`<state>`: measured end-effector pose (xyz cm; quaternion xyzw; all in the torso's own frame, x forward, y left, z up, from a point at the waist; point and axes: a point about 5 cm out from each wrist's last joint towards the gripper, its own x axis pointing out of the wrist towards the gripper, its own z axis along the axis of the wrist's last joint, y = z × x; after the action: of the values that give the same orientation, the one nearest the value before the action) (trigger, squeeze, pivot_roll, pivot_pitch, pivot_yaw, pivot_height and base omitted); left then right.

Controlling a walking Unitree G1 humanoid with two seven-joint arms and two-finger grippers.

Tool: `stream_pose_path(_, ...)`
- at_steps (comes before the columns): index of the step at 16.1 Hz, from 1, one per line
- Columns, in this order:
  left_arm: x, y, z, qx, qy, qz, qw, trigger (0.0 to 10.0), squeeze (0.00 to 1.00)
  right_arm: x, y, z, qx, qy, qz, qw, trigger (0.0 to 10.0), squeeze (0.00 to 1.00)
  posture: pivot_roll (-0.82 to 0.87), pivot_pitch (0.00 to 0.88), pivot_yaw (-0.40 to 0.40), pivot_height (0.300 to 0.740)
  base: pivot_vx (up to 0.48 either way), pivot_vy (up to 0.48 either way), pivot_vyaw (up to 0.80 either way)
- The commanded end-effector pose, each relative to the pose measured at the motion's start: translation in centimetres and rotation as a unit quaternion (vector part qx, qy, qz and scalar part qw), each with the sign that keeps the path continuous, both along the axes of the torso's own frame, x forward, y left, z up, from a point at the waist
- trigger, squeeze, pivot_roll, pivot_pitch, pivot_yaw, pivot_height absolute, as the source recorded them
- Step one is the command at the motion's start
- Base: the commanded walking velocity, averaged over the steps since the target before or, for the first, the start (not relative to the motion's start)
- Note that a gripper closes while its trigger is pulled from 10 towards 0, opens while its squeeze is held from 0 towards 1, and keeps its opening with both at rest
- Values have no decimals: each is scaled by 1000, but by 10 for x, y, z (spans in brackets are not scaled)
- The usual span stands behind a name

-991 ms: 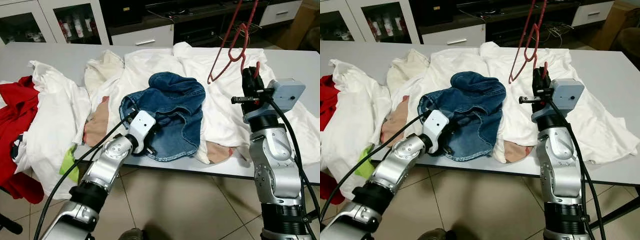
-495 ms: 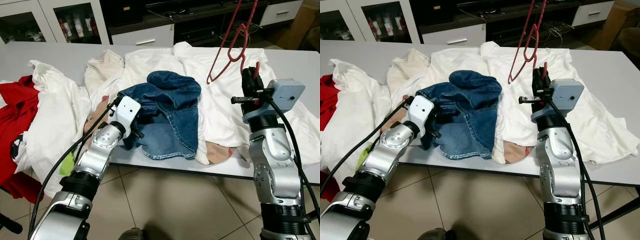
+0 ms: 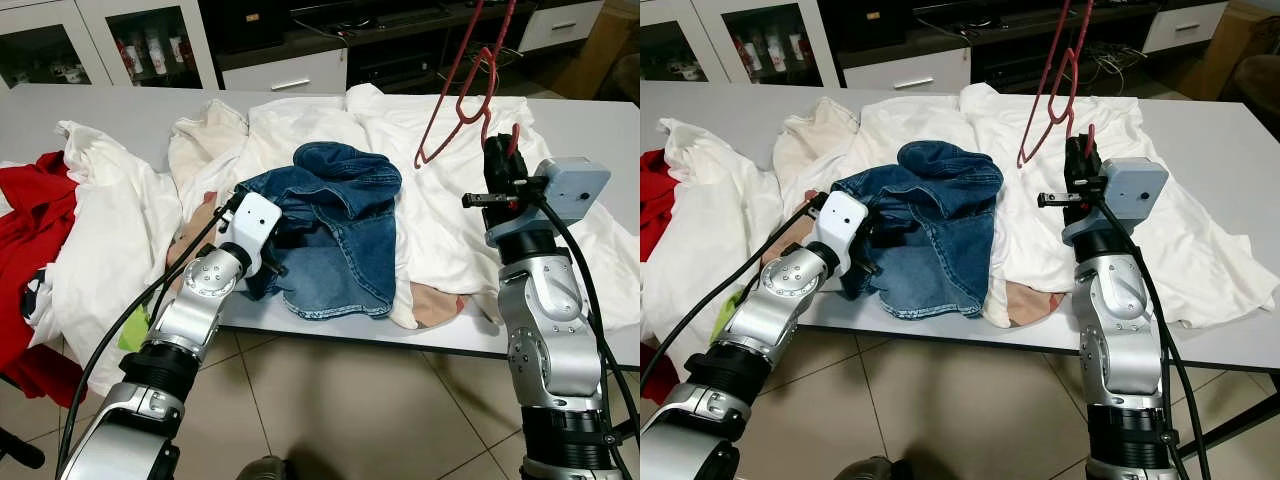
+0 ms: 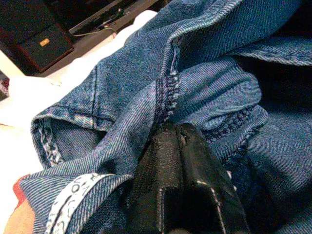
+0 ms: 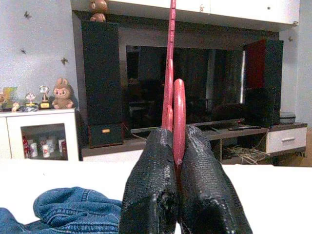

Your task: Hang hanger

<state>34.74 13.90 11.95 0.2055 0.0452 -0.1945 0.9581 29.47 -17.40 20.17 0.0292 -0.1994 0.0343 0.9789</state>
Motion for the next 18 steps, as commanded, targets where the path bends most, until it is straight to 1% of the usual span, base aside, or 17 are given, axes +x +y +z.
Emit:
stream_pose_path(1,2,5,3,2,-6,12,1000,0,0,2,0,2,2,-4,0,1000,10000,0,81,0,52,740,0,0,0)
stream_pose_path(5,2,5,3,2,-6,12,1000,0,0,2,0,2,2,-4,0,1000,10000,0,81,0,52,740,0,0,0)
stream_pose_path(6,6,22,16,-80,-42,61,994,10000,0,3,-10,3,-16,-4,-20,1000,10000,0,93,6,40,740,0,0,0)
stream_pose_path(7,0,10,16,-124,-45,31,991,10000,0,2,-12,1,-24,-1,-23,999,10000,0,92,7,41,740,0,0,0)
stream_pose_path(8,-2,6,15,-126,-43,22,991,10000,0,2,-12,0,-23,0,-22,999,10000,0,92,7,41,740,0,0,0)
stream_pose_path(9,-6,-7,12,-141,-37,-2,989,10000,0,1,-9,-1,-23,2,-18,1000,10000,0,88,6,45,740,0,0,0)
stream_pose_path(10,-7,-10,11,-146,-35,-8,989,10000,0,1,-8,-1,-24,2,-17,1000,10000,0,88,6,45,740,0,0,0)
stream_pose_path(12,-12,-21,7,-167,-25,-29,985,10000,0,1,-7,-2,-23,3,-16,1000,10000,0,85,4,50,740,0,0,0)
stream_pose_path(14,-13,-20,7,-165,-33,-29,985,10000,0,2,-8,-3,-23,4,-17,1000,10000,0,85,4,53,740,0,0,0)
stream_pose_path(16,-7,-5,6,-142,-36,12,989,10000,318,1,-8,-3,-22,4,-18,1000,10000,0,87,4,55,740,0,0,0)
stream_pose_path(17,-5,2,6,-135,-32,26,990,10000,196,1,-8,-4,-22,5,-18,1000,10000,0,87,4,55,740,0,0,0)
stream_pose_path(18,-5,5,7,-144,-34,21,989,10000,0,1,-8,-4,-22,6,-17,1000,10000,0,87,4,55,740,0,0,0)
